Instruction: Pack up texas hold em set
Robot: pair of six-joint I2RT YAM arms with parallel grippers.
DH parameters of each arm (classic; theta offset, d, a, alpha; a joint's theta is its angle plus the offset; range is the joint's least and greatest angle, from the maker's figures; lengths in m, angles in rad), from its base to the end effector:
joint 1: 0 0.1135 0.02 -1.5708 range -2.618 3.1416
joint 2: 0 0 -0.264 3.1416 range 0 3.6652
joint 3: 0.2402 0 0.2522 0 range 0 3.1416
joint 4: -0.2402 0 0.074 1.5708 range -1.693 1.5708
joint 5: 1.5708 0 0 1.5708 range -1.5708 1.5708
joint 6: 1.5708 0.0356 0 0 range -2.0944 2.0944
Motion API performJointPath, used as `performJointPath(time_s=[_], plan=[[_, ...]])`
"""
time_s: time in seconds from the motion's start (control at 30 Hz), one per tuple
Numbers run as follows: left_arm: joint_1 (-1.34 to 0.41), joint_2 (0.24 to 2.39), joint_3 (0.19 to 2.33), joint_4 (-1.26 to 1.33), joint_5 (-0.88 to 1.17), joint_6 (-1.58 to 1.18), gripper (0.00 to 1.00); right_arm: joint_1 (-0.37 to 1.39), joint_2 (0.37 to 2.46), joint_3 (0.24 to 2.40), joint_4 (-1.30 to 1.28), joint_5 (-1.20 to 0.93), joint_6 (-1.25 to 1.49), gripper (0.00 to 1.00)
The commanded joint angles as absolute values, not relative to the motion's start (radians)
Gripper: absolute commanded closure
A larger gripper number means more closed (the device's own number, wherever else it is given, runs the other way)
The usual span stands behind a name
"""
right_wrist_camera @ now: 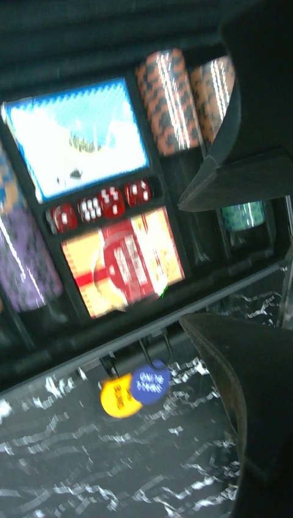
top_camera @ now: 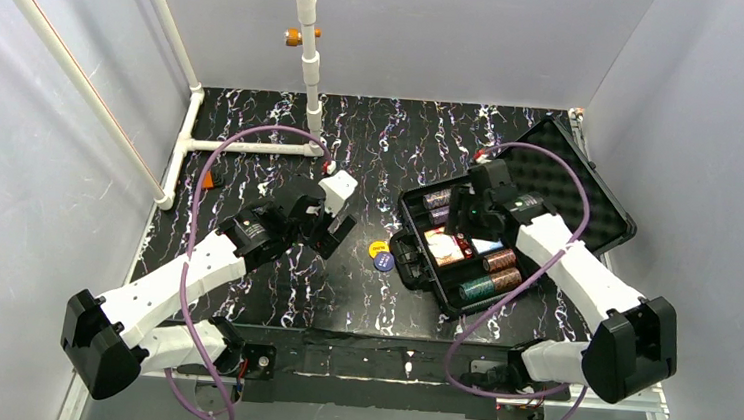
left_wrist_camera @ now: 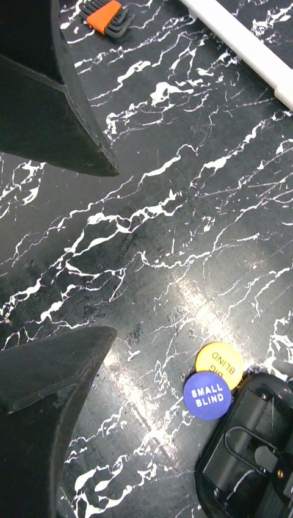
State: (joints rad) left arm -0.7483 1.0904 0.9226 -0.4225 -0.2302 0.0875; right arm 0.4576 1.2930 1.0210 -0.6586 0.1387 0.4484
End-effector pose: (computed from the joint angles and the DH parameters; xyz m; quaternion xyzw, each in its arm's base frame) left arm 0.1813 -0.1572 0.3054 0.3063 0.8229 -0.0559 0.4753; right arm 0.2399 0.1126 0.2717 0.0175 0.9470 0.0782 0.3110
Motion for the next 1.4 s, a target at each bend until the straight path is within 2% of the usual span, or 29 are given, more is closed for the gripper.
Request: performJointPath(time_s=[0.0,0.2,0.5,0.97,1.37], plan=[[-0.746,1.08,0.931,-0.447,-0.308,0.1,0.09,0.599,1.328,1.107,-0.666,0.135,0.547,0.27],[-0.734,1.062,0.93,-0.454,-0.453,0.1,0.09,0.767,1.419,1.169,-0.635,0.235,0.701,0.19],[-0.685,0.99,0.922,-0.45,-0.533,0.089,0.08,0.913,1.599,1.243,-0.614,0.285,0.814,0.18],[-0.683,0.941,0.913,-0.446,-0.532,0.099,0.08,1.014,1.818,1.34,-0.667,0.358,0.979,0.15],[-0.683,0.934,0.91,-0.443,-0.519,0.101,0.07,1.02,1.89,1.297,-0.677,0.416,1.028,0.14]])
